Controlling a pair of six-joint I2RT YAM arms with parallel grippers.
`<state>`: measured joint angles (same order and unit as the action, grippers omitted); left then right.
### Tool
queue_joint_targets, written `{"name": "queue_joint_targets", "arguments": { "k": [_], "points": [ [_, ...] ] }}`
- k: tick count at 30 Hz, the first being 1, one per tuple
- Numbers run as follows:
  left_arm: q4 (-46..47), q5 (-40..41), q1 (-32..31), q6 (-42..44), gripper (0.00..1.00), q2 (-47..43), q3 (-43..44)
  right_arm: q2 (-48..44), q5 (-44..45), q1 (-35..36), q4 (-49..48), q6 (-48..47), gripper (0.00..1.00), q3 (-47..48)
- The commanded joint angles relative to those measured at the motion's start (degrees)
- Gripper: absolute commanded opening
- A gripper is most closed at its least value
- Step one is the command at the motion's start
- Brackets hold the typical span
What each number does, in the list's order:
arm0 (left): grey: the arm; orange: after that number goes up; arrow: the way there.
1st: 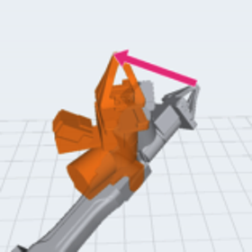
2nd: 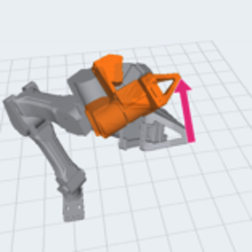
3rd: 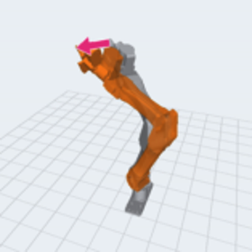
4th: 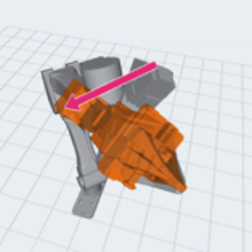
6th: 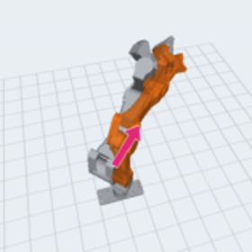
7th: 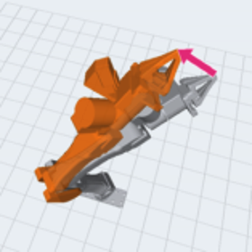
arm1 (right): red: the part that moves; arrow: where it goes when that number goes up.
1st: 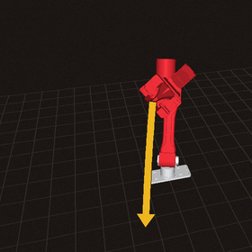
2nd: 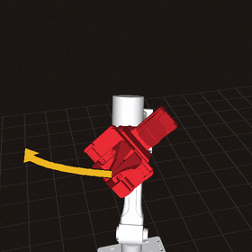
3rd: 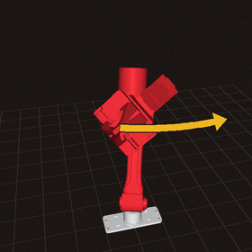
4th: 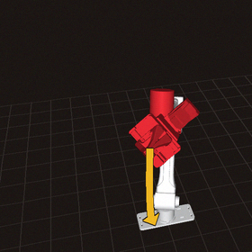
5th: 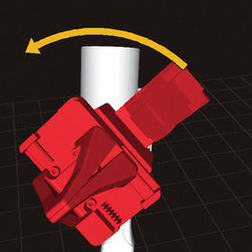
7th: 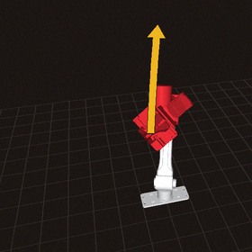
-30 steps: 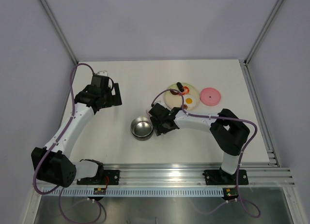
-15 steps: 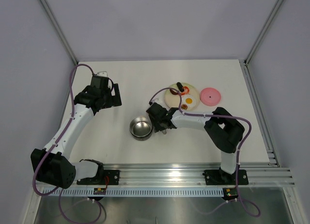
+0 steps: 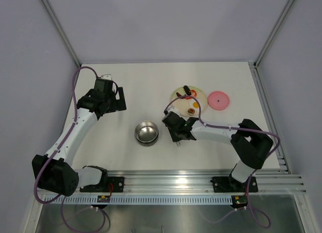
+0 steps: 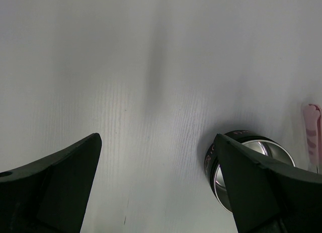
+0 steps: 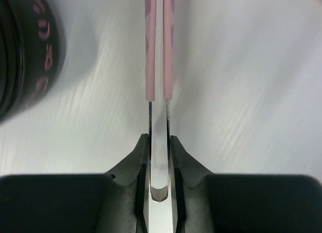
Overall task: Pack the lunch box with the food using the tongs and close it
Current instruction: Pick up the clamp at the center of the board.
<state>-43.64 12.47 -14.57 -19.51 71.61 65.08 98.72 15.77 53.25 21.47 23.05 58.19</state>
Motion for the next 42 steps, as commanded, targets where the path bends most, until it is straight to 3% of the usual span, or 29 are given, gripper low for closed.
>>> {"name": "queue_joint_targets", "arguments": {
  "k": [1,3,8,17,22,31,42],
  "points": [
    [1.80,0.45,-0.20,0.52,0.99,-1.48,-0.22,-10.18,-4.51,0.27,2.15,-1.69,0.18,-4.12],
    [1.80,0.10,-0.28,0.26,0.99,-1.13,0.05,-12.31,-5.31,0.27,4.35,-1.60,0.20,-5.54],
    [1.98,-0.87,-0.20,-0.53,0.99,-0.78,0.14,-14.34,-2.68,0.27,11.22,0.58,0.50,-7.13],
    [1.71,-3.42,-0.37,-2.55,0.99,-1.91,0.40,-8.01,-0.82,0.27,7.45,7.79,0.57,-7.13],
    [0.75,-1.57,-0.29,-1.85,0.99,-2.44,0.40,-9.77,-3.38,0.36,3.05,7.63,0.99,-8.62],
    [1.63,-2.45,-0.46,-2.64,0.99,-2.80,-1.01,-7.40,1.97,0.27,0.85,7.18,0.99,-8.89],
    [1.80,-1.92,-0.37,-2.11,0.99,-2.45,-1.53,-2.66,1.72,0.27,-3.10,7.10,0.71,-9.76]
  ]
}}
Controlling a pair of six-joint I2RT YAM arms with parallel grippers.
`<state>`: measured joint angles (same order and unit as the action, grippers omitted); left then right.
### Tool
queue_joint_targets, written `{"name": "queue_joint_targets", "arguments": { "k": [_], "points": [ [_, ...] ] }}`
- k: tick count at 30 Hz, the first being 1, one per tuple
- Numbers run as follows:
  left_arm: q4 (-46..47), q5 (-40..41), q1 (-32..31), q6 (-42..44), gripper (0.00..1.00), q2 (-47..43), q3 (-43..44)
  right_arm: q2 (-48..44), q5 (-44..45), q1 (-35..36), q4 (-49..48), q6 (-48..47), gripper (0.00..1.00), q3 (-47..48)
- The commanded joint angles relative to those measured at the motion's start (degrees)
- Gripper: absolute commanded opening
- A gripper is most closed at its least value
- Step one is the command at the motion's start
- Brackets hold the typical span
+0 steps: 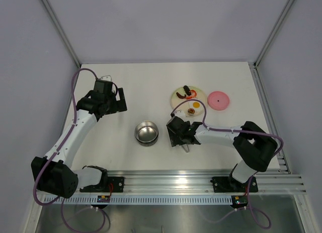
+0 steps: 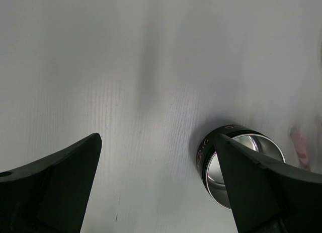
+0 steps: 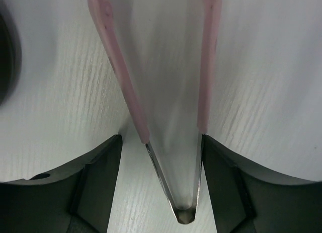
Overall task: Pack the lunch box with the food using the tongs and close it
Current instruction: Pick up the clamp at the center of the board.
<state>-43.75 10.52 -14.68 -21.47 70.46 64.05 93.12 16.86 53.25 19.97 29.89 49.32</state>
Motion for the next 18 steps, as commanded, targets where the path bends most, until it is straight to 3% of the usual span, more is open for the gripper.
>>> {"name": "queue_joint_targets", "arguments": {
  "k": [1,6,11,18],
  "points": [
    [2.00,0.02,-0.26,-0.06,0.99,-1.46,-0.59,3.29,0.28,0.27,-1.77,0.08,0.70,-0.89],
    [2.00,0.37,-0.26,-0.06,0.99,-1.20,-0.68,3.21,-1.03,0.27,-1.69,0.34,0.73,-1.68],
    [2.08,0.55,-0.26,0.03,0.99,-0.85,-0.59,1.80,-2.10,0.36,-0.46,1.83,0.85,-3.17],
    [2.53,0.29,-0.26,-0.15,0.99,-0.23,-1.03,0.92,-2.19,0.80,-0.02,4.47,0.82,-4.76]
  ]
}}
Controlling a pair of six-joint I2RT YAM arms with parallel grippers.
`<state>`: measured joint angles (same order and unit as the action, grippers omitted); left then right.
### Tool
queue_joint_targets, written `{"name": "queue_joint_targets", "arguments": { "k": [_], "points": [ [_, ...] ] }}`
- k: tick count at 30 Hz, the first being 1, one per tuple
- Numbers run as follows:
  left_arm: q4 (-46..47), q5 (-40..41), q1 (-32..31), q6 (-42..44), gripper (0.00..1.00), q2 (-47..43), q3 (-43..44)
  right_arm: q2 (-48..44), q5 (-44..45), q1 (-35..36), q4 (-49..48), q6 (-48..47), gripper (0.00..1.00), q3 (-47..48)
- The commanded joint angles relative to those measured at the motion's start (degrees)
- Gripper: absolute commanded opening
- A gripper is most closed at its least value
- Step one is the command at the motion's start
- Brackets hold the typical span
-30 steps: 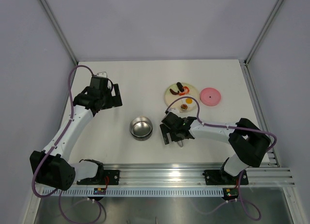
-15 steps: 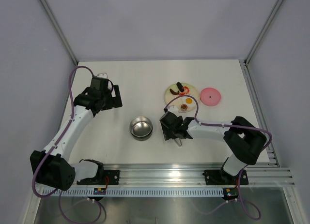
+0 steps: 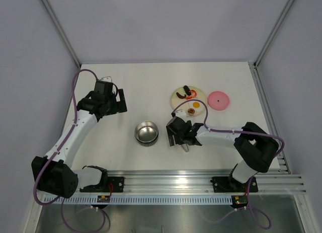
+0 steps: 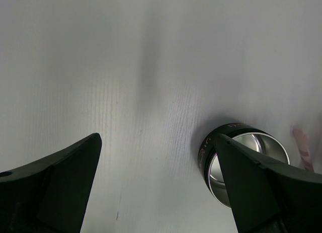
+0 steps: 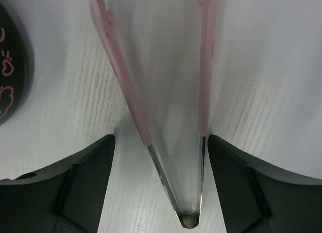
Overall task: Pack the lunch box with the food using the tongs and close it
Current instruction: Pick up the clamp at the center of the board.
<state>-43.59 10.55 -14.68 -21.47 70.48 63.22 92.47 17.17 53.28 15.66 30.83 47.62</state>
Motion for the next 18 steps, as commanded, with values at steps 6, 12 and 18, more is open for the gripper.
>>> {"name": "queue_joint_targets", "arguments": {
  "k": [6,12,18],
  "points": [
    [2.73,-0.09,-0.26,-0.41,0.99,0.01,-0.73,3.25,-2.31,1.30,4.47,3.36,0.71,-2.26],
    [3.25,-0.26,-0.26,-0.41,0.99,0.19,-1.35,2.98,-2.14,1.48,4.73,2.57,0.58,-1.74],
    [3.52,0.00,-0.26,-0.50,0.99,0.71,-1.52,1.05,-1.44,1.57,6.22,1.69,0.38,-0.42]
  ]
}}
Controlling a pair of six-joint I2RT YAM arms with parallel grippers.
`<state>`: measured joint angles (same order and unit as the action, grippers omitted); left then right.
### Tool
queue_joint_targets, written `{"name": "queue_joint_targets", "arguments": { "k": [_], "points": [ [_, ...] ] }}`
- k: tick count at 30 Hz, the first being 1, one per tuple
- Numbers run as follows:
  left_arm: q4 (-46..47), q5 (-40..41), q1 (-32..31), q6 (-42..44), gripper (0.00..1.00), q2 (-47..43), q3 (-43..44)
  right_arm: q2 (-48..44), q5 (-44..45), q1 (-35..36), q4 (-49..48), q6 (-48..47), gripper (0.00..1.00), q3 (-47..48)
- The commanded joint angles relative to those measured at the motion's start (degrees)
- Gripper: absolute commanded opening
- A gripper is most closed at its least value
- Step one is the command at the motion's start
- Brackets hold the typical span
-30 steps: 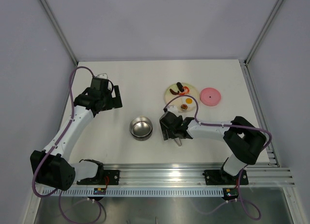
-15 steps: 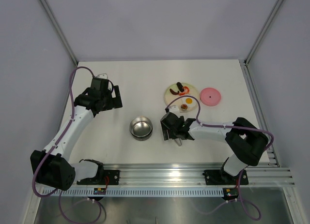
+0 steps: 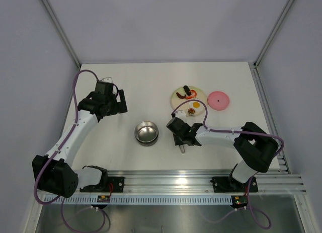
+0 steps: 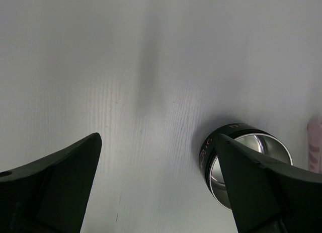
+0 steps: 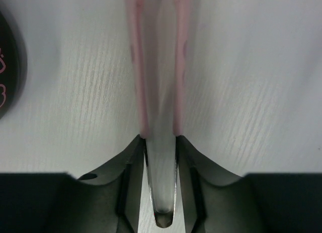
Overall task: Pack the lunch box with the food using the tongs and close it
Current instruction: Pick up the clamp at the center of the board.
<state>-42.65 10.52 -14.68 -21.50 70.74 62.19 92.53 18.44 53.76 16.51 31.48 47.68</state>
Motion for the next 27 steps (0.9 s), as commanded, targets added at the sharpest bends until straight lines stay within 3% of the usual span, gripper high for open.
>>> {"name": "queue_joint_targets", "arguments": {
  "k": [1,14,27],
  "points": [
    [2.66,0.20,-0.26,-0.22,0.99,0.54,-0.49,0.72,-2.53,1.00,6.33,0.77,0.34,0.30],
    [3.02,0.46,-0.26,-0.21,0.99,0.98,-1.90,-3.32,-0.16,1.00,10.03,-0.11,0.31,4.26],
    [2.58,2.92,-0.26,1.37,0.99,1.33,-1.81,-8.07,2.57,1.00,10.56,2.00,0.28,2.42]
  ]
}}
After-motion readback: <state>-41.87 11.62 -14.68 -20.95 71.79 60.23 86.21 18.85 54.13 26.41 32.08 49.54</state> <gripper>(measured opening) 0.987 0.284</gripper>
